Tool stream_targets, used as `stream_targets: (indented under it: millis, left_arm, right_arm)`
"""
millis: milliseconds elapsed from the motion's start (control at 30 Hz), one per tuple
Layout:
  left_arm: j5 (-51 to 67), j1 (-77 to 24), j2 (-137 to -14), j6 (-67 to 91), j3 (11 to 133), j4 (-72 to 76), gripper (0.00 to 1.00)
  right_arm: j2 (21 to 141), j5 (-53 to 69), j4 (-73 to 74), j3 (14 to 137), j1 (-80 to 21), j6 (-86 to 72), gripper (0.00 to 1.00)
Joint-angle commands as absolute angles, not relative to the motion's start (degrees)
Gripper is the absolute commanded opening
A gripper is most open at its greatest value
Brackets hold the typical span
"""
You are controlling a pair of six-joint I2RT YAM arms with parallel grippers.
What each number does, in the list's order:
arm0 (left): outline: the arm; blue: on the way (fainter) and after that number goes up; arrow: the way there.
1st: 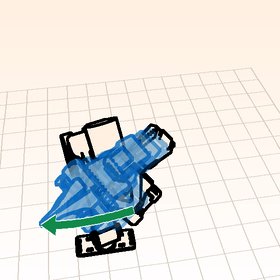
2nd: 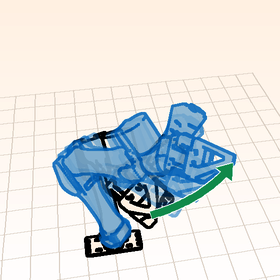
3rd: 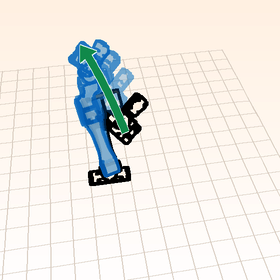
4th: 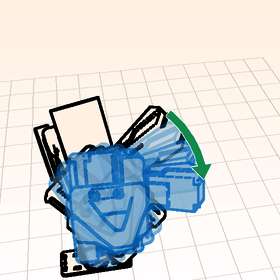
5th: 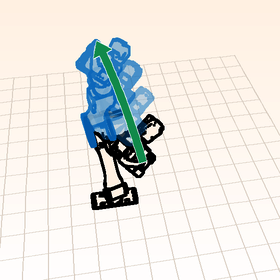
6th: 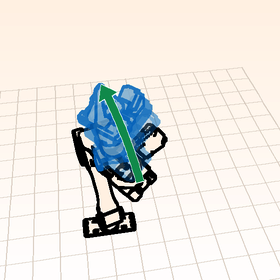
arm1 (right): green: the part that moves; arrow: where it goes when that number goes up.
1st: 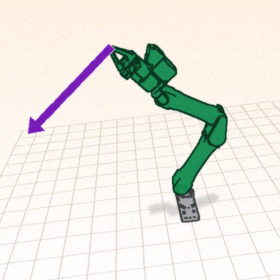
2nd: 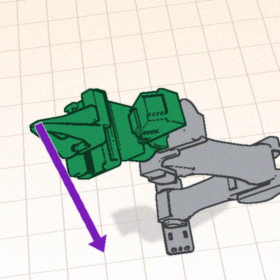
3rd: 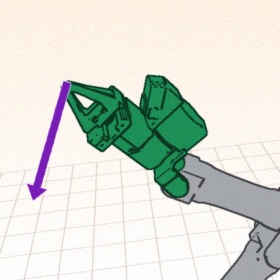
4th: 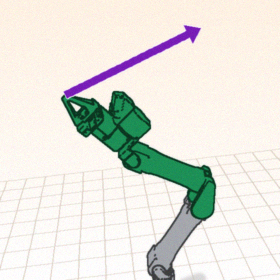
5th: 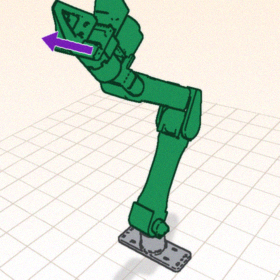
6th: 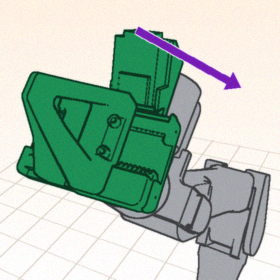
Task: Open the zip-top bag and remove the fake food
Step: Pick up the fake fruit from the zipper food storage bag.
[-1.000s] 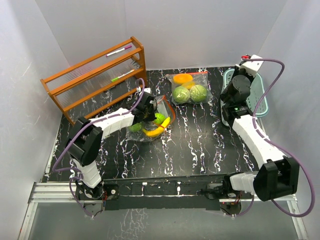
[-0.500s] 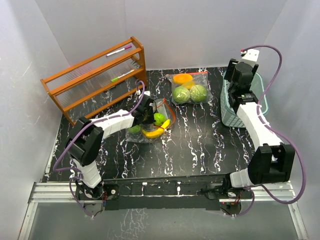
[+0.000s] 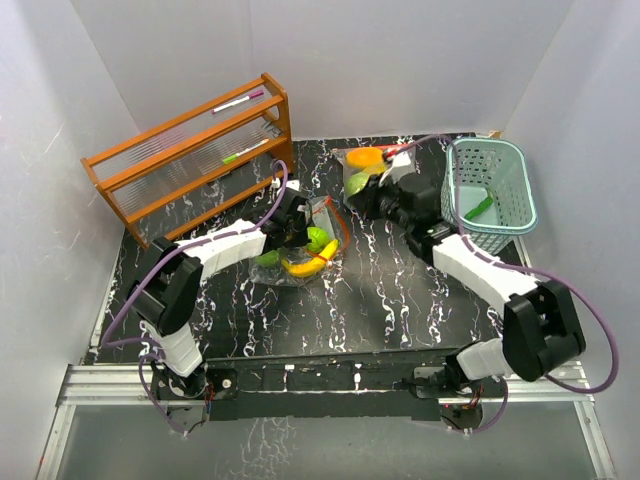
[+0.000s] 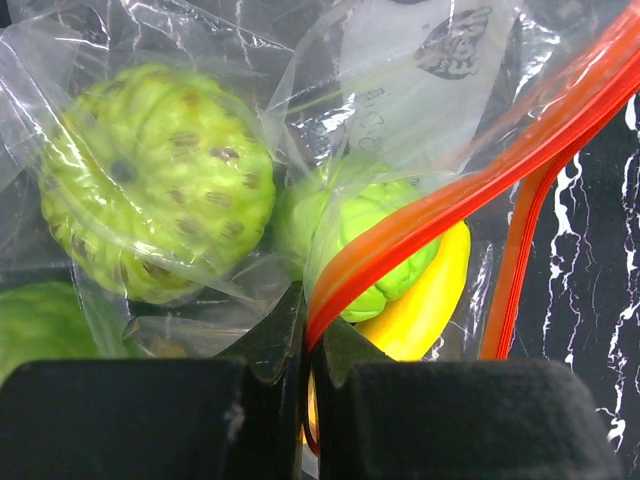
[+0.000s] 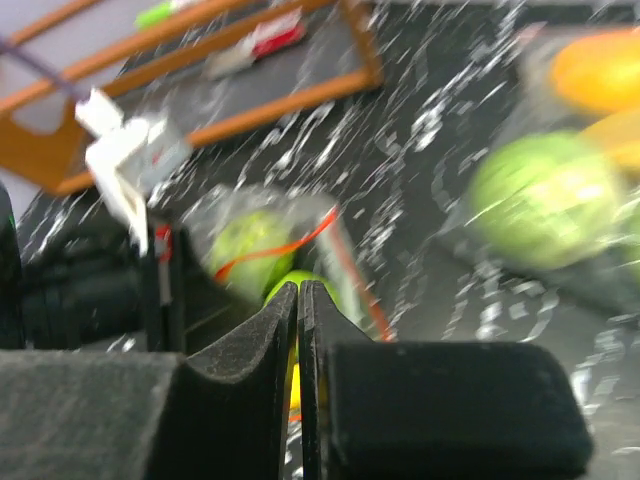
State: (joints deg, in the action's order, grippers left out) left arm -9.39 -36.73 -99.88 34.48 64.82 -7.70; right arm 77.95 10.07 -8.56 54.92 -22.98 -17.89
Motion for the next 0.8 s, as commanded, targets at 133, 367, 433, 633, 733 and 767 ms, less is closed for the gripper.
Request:
stream_targets:
  millis: [133, 367, 433, 633, 733, 767]
  left_arm:
    - [-9.74, -36.91, -96.13, 34.68, 64.29, -7.78, 0.00]
    - [-9.36, -36.91, -95.22, 34.40, 62.69, -6.03, 0.00]
    - [-9.73, -36.91, -95.37, 34.62, 62.68, -6.43, 0.00]
    - [-11.64, -36.86, -94.57, 35.30, 60.78, -6.56, 0.00]
    - [-11.86, -36.71, -94.42, 35.73, 59.97, -6.56, 0.00]
    - [-11.66, -36.61, -94.35, 35.95, 59.75, -6.40, 0.00]
  right_arm:
    - [85.19, 17.42, -23.63, 46.41, -31.68, -27.69, 0.13]
    - [91.12, 14.76, -23.87, 50.25, -36.03, -26.44, 0.13]
    - [93.44, 14.48, -23.67, 51.39, -36.37, -26.24, 0.16]
    - [96.96, 7.67, -23.17, 53.19, -38.05, -23.14, 0.28]
    - [97.89, 3.20, -21.85, 54.46, -38.88, -19.97, 0.41]
    - [98.25, 2.04, -21.61, 54.82, -39.10, -19.02, 0.42]
